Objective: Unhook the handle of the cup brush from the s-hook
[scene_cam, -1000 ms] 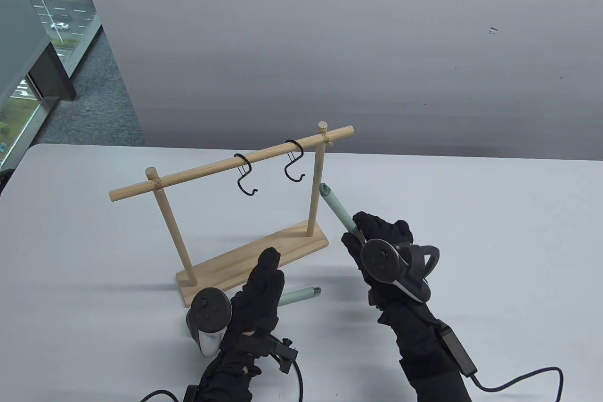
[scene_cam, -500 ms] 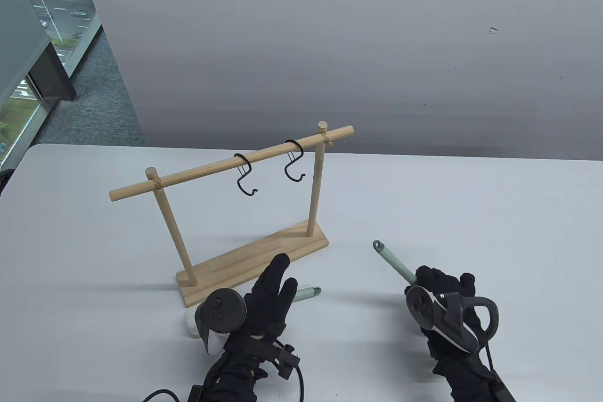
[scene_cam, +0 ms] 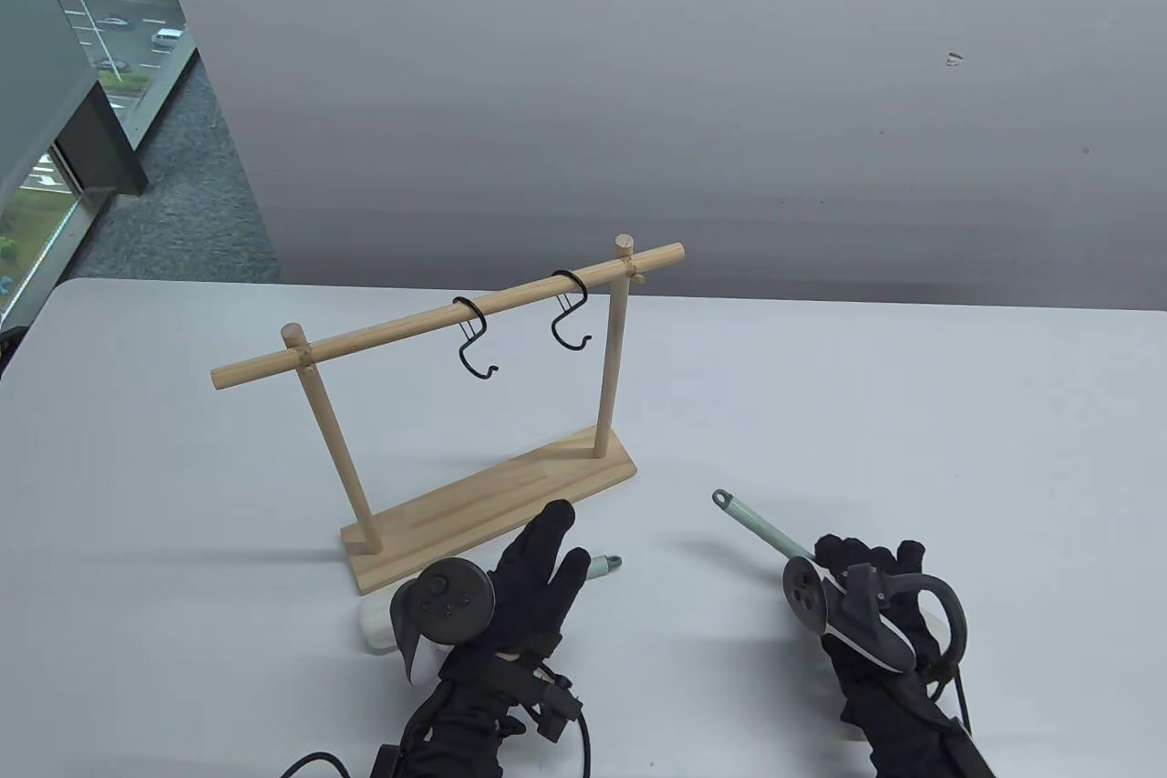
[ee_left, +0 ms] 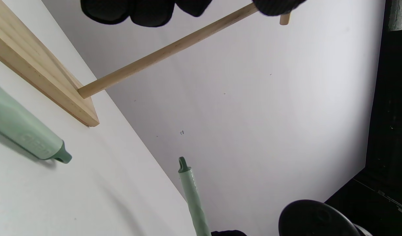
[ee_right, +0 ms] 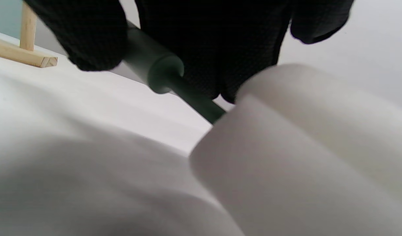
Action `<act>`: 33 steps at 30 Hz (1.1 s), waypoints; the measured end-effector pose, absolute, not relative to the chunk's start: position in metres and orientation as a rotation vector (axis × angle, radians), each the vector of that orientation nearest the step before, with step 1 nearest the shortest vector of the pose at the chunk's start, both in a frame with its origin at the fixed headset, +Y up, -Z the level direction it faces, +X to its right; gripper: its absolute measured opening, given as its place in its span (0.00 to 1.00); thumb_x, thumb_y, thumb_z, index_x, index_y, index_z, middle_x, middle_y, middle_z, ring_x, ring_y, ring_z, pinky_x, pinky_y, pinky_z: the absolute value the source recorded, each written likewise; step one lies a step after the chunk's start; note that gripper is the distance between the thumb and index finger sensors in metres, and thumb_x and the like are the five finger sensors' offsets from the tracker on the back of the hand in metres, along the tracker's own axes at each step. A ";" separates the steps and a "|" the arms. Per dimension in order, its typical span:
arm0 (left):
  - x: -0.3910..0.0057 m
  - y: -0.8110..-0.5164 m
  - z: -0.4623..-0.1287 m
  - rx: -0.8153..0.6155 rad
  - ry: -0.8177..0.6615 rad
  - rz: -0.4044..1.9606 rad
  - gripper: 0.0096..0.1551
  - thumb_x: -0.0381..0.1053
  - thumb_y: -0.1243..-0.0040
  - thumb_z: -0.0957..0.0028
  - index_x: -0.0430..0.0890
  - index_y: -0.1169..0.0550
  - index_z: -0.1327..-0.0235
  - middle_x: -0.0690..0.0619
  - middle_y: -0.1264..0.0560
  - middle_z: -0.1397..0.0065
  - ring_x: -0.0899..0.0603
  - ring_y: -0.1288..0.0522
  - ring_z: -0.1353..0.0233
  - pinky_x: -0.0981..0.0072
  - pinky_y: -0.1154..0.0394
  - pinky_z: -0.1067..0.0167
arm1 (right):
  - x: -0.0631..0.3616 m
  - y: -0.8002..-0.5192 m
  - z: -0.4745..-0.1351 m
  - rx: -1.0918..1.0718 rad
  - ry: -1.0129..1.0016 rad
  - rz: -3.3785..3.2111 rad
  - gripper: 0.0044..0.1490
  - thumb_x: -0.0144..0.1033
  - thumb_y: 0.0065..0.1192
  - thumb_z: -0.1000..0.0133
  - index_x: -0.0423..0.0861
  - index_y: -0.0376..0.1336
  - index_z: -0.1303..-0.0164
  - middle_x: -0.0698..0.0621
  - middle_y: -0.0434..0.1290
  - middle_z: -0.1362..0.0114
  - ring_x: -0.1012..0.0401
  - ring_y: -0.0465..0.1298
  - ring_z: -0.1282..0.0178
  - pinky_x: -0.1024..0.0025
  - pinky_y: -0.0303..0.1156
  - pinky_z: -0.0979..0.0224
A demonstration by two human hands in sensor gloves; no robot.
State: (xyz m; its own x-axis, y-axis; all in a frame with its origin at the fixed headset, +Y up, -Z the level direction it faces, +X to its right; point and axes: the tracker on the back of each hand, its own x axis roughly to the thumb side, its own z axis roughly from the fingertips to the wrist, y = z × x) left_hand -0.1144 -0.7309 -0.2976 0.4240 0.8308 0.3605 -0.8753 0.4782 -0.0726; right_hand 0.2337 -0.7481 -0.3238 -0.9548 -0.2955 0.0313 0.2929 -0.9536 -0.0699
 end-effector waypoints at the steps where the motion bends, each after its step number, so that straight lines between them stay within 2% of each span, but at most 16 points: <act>1: -0.114 -0.731 -0.298 0.132 -0.373 1.069 0.41 0.62 0.51 0.44 0.37 0.38 0.26 0.30 0.36 0.23 0.21 0.35 0.27 0.26 0.44 0.35 | 0.234 -0.749 -0.324 -0.057 0.083 -2.838 0.35 0.51 0.62 0.50 0.42 0.65 0.38 0.42 0.75 0.35 0.45 0.79 0.37 0.37 0.60 0.30; 10: -0.114 -0.732 -0.298 0.121 -0.376 1.066 0.41 0.62 0.51 0.44 0.37 0.38 0.26 0.30 0.36 0.23 0.21 0.35 0.27 0.26 0.44 0.35 | 0.239 -0.761 -0.327 -0.020 -0.076 -2.797 0.35 0.49 0.61 0.49 0.41 0.64 0.36 0.41 0.73 0.34 0.44 0.78 0.35 0.36 0.59 0.30; 27: -0.114 -0.733 -0.298 0.104 -0.376 1.053 0.41 0.62 0.51 0.44 0.37 0.38 0.26 0.30 0.36 0.23 0.21 0.36 0.27 0.25 0.45 0.35 | 0.238 -0.758 -0.324 -0.011 -0.162 -2.793 0.35 0.47 0.59 0.48 0.41 0.64 0.35 0.41 0.73 0.33 0.44 0.78 0.34 0.36 0.59 0.30; 33: -0.114 -0.734 -0.298 0.101 -0.374 1.053 0.41 0.62 0.51 0.44 0.37 0.37 0.26 0.30 0.36 0.23 0.20 0.36 0.27 0.25 0.45 0.35 | 0.239 -0.758 -0.325 -0.011 -0.145 -2.807 0.31 0.45 0.57 0.47 0.43 0.65 0.36 0.42 0.74 0.33 0.44 0.78 0.35 0.37 0.59 0.30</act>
State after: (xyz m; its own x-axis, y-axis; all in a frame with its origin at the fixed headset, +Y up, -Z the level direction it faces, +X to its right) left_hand -0.1137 -0.7336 -0.2980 0.4380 0.8286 0.3485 -0.8627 0.4964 -0.0960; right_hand 0.2389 -0.7583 -0.3247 -0.9456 -0.3244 0.0240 0.3252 -0.9405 0.0989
